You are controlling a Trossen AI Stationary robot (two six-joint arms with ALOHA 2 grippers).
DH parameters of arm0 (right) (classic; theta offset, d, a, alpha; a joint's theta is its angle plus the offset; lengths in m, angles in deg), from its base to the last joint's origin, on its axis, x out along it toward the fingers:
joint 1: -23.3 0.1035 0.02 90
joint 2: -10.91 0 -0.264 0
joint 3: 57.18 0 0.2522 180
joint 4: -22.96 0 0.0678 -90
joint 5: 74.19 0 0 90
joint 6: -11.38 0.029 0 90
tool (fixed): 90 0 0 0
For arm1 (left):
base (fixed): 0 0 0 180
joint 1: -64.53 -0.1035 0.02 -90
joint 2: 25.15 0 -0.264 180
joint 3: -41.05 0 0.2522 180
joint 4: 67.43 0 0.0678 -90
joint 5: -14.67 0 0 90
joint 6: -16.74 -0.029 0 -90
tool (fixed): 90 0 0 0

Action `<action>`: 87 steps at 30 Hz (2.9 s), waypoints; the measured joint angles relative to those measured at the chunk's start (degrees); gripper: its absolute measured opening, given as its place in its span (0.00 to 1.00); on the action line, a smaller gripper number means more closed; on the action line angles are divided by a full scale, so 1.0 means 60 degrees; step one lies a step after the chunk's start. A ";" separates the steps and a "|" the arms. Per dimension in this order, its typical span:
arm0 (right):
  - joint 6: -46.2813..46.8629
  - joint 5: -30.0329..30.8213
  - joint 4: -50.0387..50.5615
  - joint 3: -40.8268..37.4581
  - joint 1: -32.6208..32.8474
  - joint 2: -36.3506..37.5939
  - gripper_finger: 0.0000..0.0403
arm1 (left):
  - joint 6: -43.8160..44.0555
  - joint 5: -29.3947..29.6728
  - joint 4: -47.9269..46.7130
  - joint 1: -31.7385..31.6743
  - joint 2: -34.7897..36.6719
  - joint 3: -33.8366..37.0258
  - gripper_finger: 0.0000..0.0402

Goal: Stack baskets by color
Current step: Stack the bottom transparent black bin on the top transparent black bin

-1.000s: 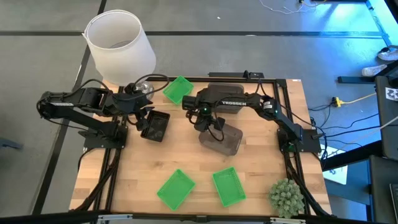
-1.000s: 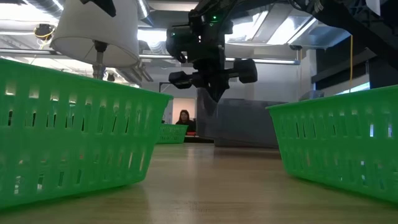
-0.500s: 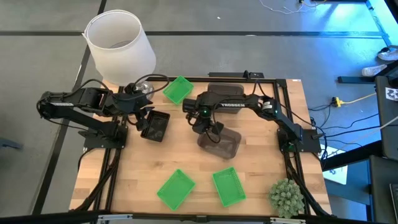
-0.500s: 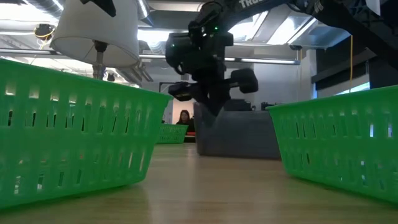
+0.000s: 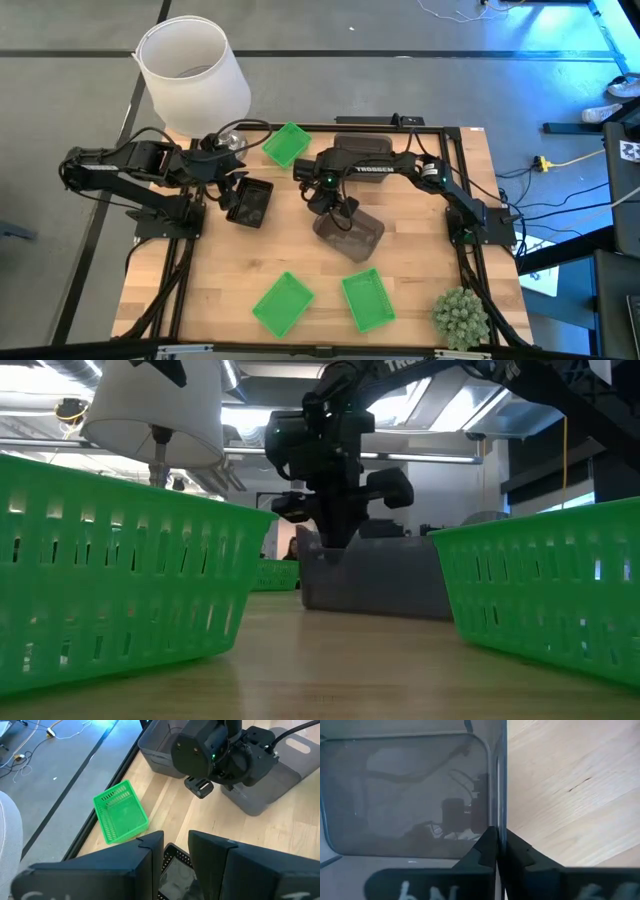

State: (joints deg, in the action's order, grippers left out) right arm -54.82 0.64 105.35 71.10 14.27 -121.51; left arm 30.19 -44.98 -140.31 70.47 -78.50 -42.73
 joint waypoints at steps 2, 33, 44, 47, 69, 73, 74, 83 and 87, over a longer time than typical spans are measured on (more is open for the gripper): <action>0.0008 0.0005 -0.0063 0.0000 0.0000 0.0000 0.06 | 0.0004 -0.0001 0.0000 0.0000 0.0000 0.0000 0.21; 0.1325 0.0264 -0.0109 -0.0004 0.0013 0.2636 0.15 | 0.1724 -0.0048 -0.0069 -0.0004 0.0000 0.0000 0.21; 0.3169 0.0261 -0.1267 -0.0004 0.0173 0.4886 0.15 | 0.4390 -0.0745 0.0042 0.0000 -0.0183 0.0000 0.21; 0.3480 0.0253 -0.1664 0.0000 0.0294 0.5417 0.15 | 0.5034 -0.0759 0.0164 0.0000 -0.0404 0.0010 0.21; 0.4743 -0.0998 -0.0751 0.0004 0.1614 0.8265 0.15 | 0.6529 -0.0645 0.3701 0.0033 -0.3755 -0.0007 0.21; 0.4761 -0.0997 -0.0521 0.0004 0.1875 0.8532 0.15 | 0.7178 -0.0849 0.3671 0.0033 -0.4418 0.0002 0.21; 0.4767 -0.1011 -0.0466 0.0004 0.1937 0.8594 0.15 | 0.7362 -0.1045 0.3633 0.0033 -0.4556 0.0002 0.21; 0.4826 -0.1021 0.0548 0.0004 0.2363 0.8960 0.15 | 0.7932 -0.2371 0.4170 0.0033 -0.5814 0.0000 0.21; 0.5001 -0.1079 0.0659 0.0004 0.2422 0.8987 0.15 | 0.7676 -0.2268 0.4707 0.0033 -0.6272 0.0000 0.21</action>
State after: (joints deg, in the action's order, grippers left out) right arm -24.81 -5.84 109.31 71.13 28.80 -67.58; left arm 76.25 -58.59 -112.06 70.66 -116.12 -42.73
